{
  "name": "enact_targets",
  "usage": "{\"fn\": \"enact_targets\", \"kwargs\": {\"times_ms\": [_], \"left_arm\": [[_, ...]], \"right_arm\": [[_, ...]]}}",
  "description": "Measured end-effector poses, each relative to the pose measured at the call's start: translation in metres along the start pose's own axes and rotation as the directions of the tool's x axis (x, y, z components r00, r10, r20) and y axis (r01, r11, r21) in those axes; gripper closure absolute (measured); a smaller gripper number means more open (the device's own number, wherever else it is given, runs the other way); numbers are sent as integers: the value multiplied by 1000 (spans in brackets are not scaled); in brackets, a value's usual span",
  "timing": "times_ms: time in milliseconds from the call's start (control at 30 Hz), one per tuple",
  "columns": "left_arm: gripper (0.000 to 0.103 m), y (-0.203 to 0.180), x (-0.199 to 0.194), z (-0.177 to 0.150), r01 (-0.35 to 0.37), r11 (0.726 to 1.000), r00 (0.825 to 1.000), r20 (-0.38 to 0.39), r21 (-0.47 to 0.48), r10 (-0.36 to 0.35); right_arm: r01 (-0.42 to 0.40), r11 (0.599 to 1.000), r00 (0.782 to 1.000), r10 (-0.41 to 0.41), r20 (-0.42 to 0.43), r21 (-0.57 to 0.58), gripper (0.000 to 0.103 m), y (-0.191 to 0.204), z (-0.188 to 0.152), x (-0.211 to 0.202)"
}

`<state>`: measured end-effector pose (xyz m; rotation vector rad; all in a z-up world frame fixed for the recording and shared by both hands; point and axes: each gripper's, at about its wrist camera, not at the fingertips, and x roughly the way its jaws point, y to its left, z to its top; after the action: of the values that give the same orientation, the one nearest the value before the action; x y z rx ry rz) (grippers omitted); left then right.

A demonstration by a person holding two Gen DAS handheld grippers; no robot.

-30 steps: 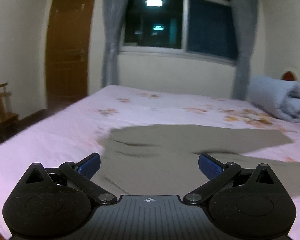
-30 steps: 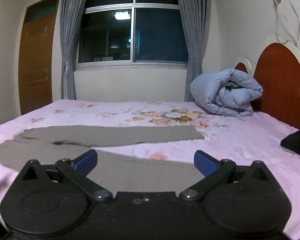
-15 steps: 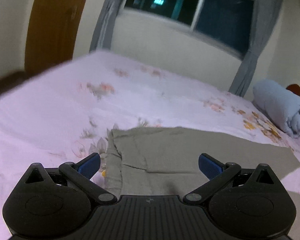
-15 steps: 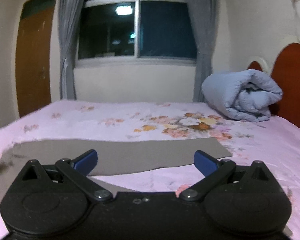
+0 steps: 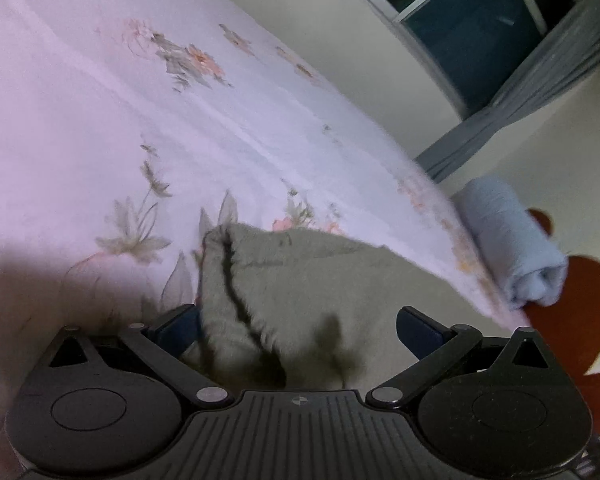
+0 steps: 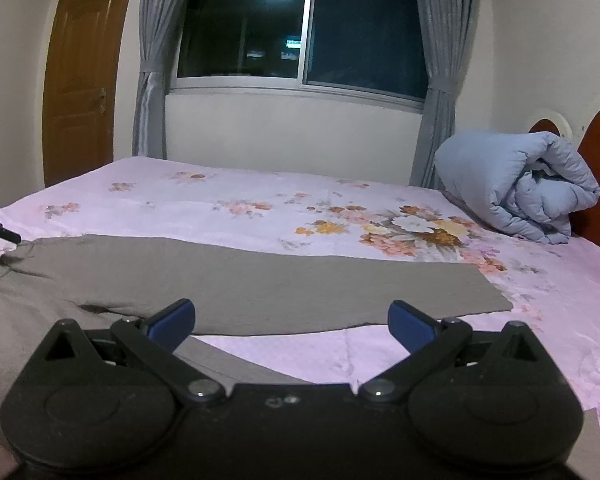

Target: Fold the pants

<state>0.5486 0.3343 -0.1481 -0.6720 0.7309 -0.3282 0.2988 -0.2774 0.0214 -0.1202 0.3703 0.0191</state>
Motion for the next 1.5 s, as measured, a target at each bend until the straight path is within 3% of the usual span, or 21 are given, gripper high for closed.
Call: {"fn": "enact_targets", "kwargs": {"times_ms": [133, 233, 267, 300, 333, 367, 567, 667, 800, 900, 1033, 1167, 1267, 1367, 1500], "left_arm": [[0, 7, 17, 9, 32, 999, 999, -6, -30, -32], [2, -8, 24, 12, 22, 1000, 999, -26, 13, -22], [25, -17, 26, 11, 4, 999, 1000, -29, 53, -2], [63, -23, 28, 12, -23, 997, 999, -43, 79, 27], [76, -27, 31, 12, -75, 993, 996, -48, 88, 80], [79, -30, 31, 13, -114, 989, 992, -48, 98, 119], [85, -58, 12, 15, -118, 976, 993, 27, 184, 115], [86, -82, -23, 7, -77, 964, 991, 124, 256, 46], [86, -114, -74, -10, -5, 923, 972, 218, 384, -85], [91, -127, -97, -21, 25, 913, 964, 232, 408, -130], [93, -131, -115, -28, 7, 911, 963, 242, 413, -117], [94, -126, -109, -32, -4, 919, 968, 232, 394, -95], [95, -126, -106, -42, -12, 918, 966, 242, 396, -92], [95, -128, -110, -45, -32, 913, 959, 271, 407, -88], [95, -123, -123, -48, 3, 913, 957, 264, 408, -122]], "right_arm": [[10, 1000, 1000, -9, -14, 16, 6, 2, -4, 8], [5, 1000, 1000, -5, -25, 17, 6, 5, -7, 13], [4, 1000, 1000, -3, -29, 14, 6, 6, -8, 15], [2, 1000, 999, -2, -34, 13, 6, 8, -9, 16], [-3, 1000, 999, 3, -39, 15, 6, 9, -10, 17], [-7, 1000, 999, 8, -42, 20, 6, 10, -10, 18], [-25, 997, 998, 29, -51, 71, 6, 5, -10, 20], [-61, 995, 996, 66, -55, 73, 6, -3, -5, 21], [-176, 984, 983, 175, -61, -9, 6, -8, 13, 40], [-268, 958, 963, 262, -69, -100, 6, -9, 34, 73], [-339, 900, 941, 325, -95, -276, 6, 1, 57, 130], [-412, 844, 911, 376, -170, -343, 26, 10, 67, 188], [-419, 807, 908, 376, -185, -417, 37, 18, 66, 221], [-442, 778, 897, 393, -202, -447, 37, 18, 63, 245], [-475, 716, 879, 415, -234, -512, 37, 20, 58, 265]]}}
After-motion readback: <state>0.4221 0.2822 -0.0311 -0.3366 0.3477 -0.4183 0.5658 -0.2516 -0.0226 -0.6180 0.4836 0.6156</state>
